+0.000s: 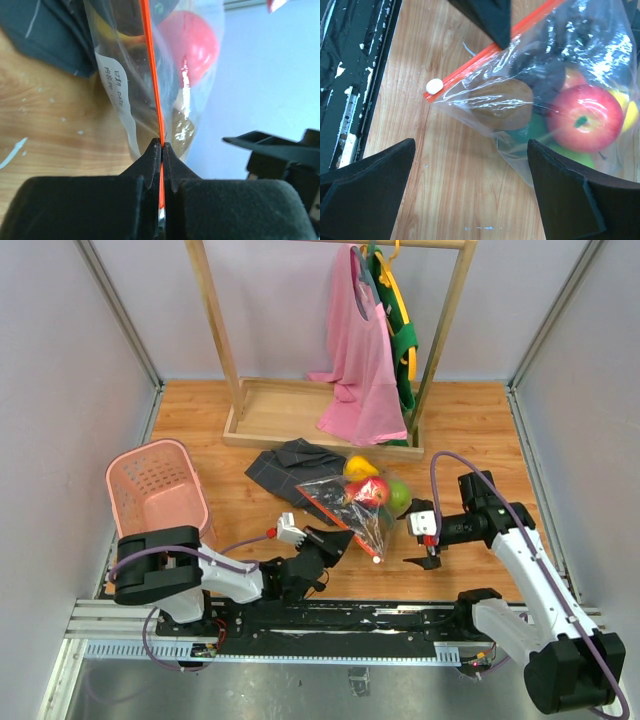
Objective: Open the zip-top bag and remove the fake food
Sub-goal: Pick up the zipper food storage bag at the center of the board.
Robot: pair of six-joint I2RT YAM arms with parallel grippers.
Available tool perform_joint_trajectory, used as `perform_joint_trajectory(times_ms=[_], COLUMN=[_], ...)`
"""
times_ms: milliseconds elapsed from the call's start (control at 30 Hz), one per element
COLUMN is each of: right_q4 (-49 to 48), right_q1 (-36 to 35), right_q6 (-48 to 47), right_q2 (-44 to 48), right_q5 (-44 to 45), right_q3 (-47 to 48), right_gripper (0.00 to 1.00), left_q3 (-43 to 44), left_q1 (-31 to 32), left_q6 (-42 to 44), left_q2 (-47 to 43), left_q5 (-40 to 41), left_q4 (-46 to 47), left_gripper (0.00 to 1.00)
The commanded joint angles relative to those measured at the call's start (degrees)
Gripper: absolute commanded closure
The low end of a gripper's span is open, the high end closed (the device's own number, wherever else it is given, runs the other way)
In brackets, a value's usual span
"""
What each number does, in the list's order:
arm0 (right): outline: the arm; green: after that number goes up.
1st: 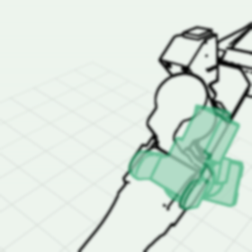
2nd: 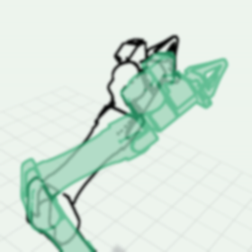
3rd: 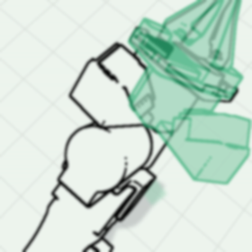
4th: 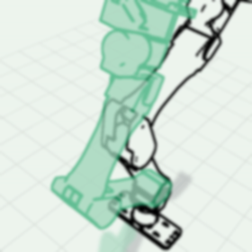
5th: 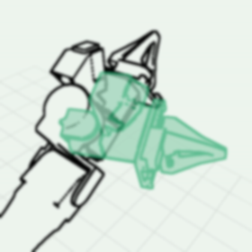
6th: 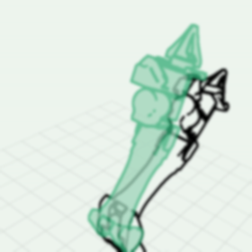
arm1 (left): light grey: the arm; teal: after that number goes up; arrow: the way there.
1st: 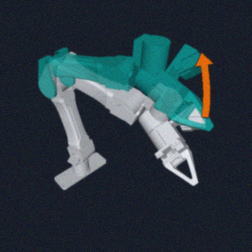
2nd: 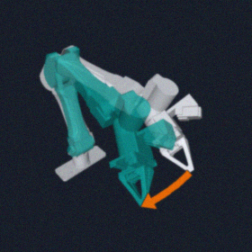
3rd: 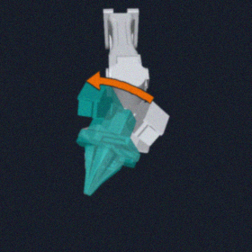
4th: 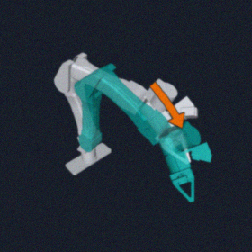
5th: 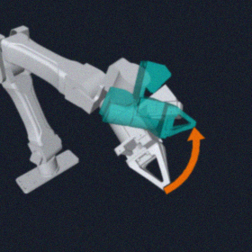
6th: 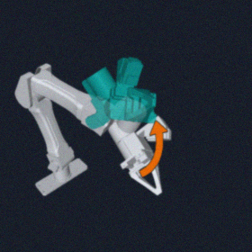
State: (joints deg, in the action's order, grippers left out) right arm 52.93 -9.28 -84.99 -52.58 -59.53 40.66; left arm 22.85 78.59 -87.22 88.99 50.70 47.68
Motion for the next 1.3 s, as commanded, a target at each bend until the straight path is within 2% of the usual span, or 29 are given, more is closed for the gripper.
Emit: perform_joint_trajectory(times_ms=[0,200,300,600,733,867,967,1133,1267], right_q4=[3.38,0.23,-6.94,-22.23,-28.44,-30.42,-30.58,-30.43,-29.23], right_q1=[-0.91,-0.89,-0.91,-3.34,-4.24,-4.63,-4.67,-4.69,-4.65], right_q6=[-3.37,-2.3,5.8,19.64,26.28,29.21,30.21,32.5,32.69], right_q2=[2.13,5.45,7.07,8.54,8.54,8.71,8.63,8.64,8.63], right_q5=[-4.81,-7.37,-6.4,1.62,5.39,5.96,6.82,7.45,7.05], right_q3=[1.0,0.1,-1.24,-4.8,-5.87,-5.73,-5.27,-4.16,-3.13], right_gripper=[0.05,0.07,0.11,0.16,0.24,0.33,0.44,0.73,0.93], left_q3=[-1.13,-0.65,0.79,6.45,8.18,9.12,9.22,9.05,8.74], left_q1=[-2.69,-6.4,-7.47,-10.19,-10.35,-10.32,-10.45,-10.45,-10.45], left_q6=[3.16,-0.99,-2.82,-5.9,-5.82,-5.77,-5.43,-4.98,-4.81], left_q2=[-3.82,-4.16,-3.22,1.59,2.93,3.62,3.63,3.46,3.63], left_q5=[-1.25,-5.67,-6.46,-12.03,-13.04,-13.34,-13.13,-12.82,-13.03], left_q4=[7.98,14.9,18.08,23.59,24.63,24.77,25.3,25.87,26.55], left_gripper=[1.0,1.0,1.0,1.0,1.0,1.0,1.0,1.0,1.0])
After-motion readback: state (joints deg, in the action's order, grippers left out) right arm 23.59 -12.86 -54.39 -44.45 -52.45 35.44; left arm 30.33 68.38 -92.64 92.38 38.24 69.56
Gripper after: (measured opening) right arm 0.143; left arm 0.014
